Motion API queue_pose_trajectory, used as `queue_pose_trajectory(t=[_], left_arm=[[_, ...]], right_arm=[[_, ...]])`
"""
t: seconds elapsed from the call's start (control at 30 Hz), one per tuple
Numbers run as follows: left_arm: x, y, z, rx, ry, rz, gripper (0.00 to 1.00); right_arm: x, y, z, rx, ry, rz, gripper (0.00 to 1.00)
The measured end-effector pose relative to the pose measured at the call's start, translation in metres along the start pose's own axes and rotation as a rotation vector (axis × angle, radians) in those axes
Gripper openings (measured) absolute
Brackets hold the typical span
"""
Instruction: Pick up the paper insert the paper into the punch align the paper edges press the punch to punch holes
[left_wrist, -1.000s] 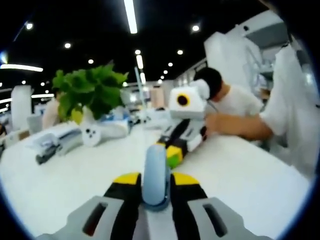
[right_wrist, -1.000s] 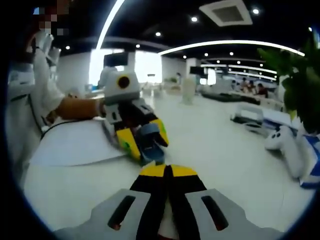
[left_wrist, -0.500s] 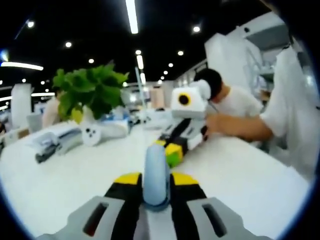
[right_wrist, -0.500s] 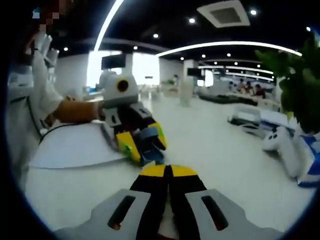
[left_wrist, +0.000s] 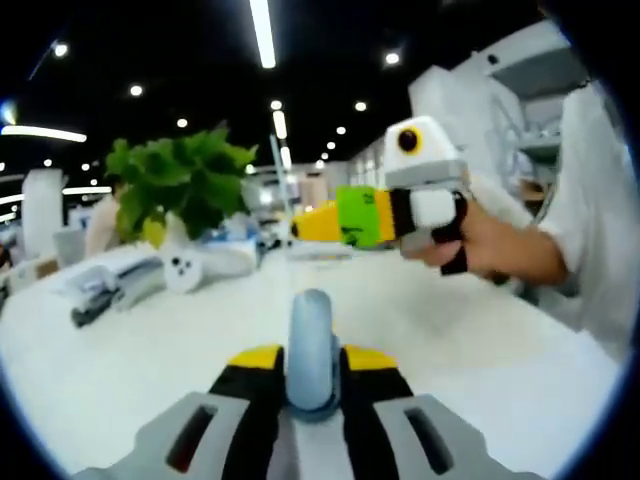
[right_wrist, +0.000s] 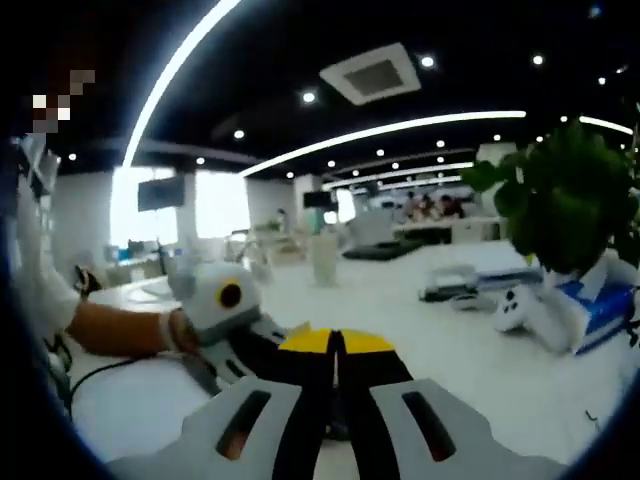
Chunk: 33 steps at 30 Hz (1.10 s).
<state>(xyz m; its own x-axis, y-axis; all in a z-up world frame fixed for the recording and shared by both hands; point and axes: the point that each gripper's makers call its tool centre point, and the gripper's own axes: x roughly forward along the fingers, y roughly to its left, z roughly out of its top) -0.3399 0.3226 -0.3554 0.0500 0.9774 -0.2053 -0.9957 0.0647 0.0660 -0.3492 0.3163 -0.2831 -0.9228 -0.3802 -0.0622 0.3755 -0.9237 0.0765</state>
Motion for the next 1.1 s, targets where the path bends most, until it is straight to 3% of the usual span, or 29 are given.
queue_pose_trajectory(t=[0.13, 0.27, 0.4, 0.7, 0.9, 1.1], left_arm=[[-0.002, -0.001, 0.000, -0.002, 0.000, 0.001, 0.24], [-0.003, -0.004, 0.001, -0.003, 0.000, 0.001, 0.24], [-0.004, -0.007, 0.001, -0.004, -0.001, 0.001, 0.24], [-0.007, -0.009, 0.000, -0.005, 0.000, 0.000, 0.24], [-0.008, -0.009, 0.000, -0.006, 0.001, 0.000, 0.24], [-0.007, -0.009, -0.001, -0.007, 0.003, -0.002, 0.24]], right_arm=[[0.007, 0.006, -0.004, -0.038, 0.014, -0.036, 0.04], [0.013, 0.005, -0.022, -0.097, 0.073, -0.078, 0.04], [0.014, 0.001, -0.029, -0.050, 0.073, -0.097, 0.04], [0.012, 0.003, -0.030, -0.149, 0.064, -0.117, 0.03], [0.009, -0.005, -0.035, -0.079, 0.063, -0.134, 0.03], [0.007, -0.007, -0.040, -0.084, 0.083, -0.158, 0.02]])
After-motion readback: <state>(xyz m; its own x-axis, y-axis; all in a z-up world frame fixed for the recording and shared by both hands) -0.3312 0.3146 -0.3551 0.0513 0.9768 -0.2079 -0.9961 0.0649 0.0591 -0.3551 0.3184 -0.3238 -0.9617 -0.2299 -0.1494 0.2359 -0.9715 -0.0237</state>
